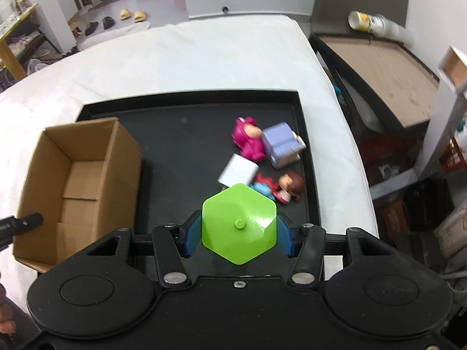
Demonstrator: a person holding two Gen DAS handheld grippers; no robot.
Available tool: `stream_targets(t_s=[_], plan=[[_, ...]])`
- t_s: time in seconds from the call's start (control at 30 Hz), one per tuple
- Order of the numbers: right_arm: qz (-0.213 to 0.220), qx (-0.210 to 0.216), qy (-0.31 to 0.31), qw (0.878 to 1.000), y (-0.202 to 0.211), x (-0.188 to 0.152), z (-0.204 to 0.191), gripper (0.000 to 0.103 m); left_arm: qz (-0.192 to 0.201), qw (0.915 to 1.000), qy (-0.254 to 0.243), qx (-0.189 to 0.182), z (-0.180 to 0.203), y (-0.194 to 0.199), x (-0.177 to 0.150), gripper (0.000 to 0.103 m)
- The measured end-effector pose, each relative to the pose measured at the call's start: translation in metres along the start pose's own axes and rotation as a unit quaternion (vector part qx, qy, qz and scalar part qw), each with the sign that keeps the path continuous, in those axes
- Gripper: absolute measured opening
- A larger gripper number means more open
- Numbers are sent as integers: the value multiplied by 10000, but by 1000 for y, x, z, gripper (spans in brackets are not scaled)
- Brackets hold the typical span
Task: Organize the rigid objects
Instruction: 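Carry the green block with the right gripper over the cardboard box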
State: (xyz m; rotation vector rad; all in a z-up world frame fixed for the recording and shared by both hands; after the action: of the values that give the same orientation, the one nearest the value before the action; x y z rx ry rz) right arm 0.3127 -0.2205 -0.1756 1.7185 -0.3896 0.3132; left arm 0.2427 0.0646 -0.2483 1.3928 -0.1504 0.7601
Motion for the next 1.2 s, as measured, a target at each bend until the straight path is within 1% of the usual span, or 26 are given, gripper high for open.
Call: stream_targets(t_s=[0.4,0.73,0.93,1.07,1.2], plan=[[268,286,420,9983,26,14,-55,52,-26,9999,76,-119,-4,-2,-1,23],[458,498,898,9937,39,27,-107,52,-71,9995,150,-261,-6,-4,-4,23],[460,611,1141,9905,31,28,-143,52,-82,9991,257,-334,-9,-5,-5,23],[387,665,1225,9895,19,23,-165,52,-60,9991,223,-358,-8,-5,-4,23],[350,805,1255,9882,12,18,-180,52,-61,9988,239,-411,-10,-7,-4,23]])
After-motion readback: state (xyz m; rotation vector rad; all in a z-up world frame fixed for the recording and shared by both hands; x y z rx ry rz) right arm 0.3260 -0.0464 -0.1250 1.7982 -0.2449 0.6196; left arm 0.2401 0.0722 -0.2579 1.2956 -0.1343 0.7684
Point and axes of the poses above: each gripper's, at about its wrist camera, not at the fingertips, and y roughly against the way its jaws point, z to its right, x to its top, the point moved 6 cm from there along -y, roughly the way its jaws point, and after that the axes turned 15 degrees about -y, right-handed, at the moved point
